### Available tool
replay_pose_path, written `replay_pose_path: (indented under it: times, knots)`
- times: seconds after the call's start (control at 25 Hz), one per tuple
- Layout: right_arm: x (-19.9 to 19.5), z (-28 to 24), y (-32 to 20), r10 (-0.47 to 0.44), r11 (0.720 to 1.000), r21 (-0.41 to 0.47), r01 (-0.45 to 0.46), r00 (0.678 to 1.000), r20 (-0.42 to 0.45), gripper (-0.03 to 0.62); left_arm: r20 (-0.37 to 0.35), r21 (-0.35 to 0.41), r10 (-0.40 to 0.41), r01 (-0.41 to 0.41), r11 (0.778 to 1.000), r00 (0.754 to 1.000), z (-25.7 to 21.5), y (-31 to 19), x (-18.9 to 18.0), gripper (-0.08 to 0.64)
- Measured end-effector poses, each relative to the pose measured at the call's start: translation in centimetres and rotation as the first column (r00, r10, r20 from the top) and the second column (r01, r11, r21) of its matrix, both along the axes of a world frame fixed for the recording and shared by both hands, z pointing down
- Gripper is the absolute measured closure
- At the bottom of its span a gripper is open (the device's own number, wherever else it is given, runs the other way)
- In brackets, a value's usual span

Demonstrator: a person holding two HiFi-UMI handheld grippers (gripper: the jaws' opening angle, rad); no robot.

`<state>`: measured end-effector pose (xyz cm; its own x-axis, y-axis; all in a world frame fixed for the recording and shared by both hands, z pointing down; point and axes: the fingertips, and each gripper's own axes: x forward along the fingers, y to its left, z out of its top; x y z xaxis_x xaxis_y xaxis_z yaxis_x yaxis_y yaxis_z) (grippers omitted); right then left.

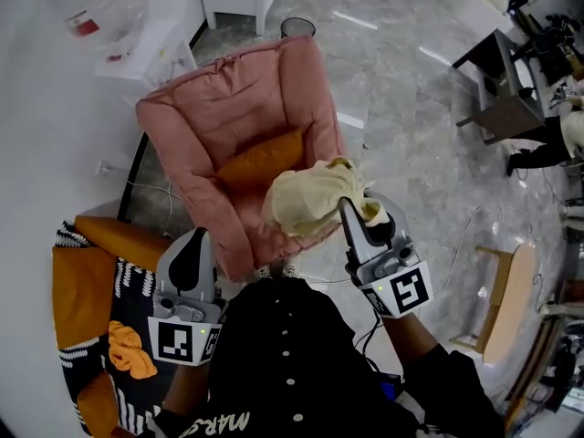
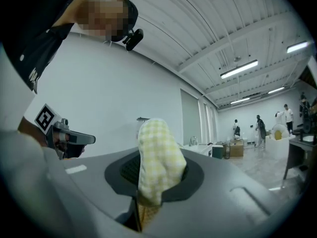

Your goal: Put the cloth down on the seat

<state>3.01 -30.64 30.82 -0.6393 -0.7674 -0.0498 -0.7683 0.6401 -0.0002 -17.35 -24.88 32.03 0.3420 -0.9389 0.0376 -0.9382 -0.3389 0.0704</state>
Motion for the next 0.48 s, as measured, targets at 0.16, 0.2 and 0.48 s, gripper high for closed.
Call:
replay_pose_path:
  times: [0.16,0.2,0.48]
  knots:
    - [-0.7,3.2,-0.5,-0.03,0.999,-0.022,0.029,0.999,-0.044,0.509,0.015,-0.034,0.006,-0.006,0.999,1.0,1.2,-0.3,0.7,0.559]
    - [-0.8,4.3,-0.7,-0.036,0.999,-0.033,0.034,0.998,-0.053,0.509,0.021,-0.04,0.01,-0.01,0.999,1.0,1.5,-0.4,0.9,0.559]
    - [-1.9,13.4,-1.8,-0.09,0.987,-0.141,0.074,0.989,-0.115,0.508,0.03,-0.12,0.047,-0.043,0.992,0.998,5.6,-0.6,2.0,0.559]
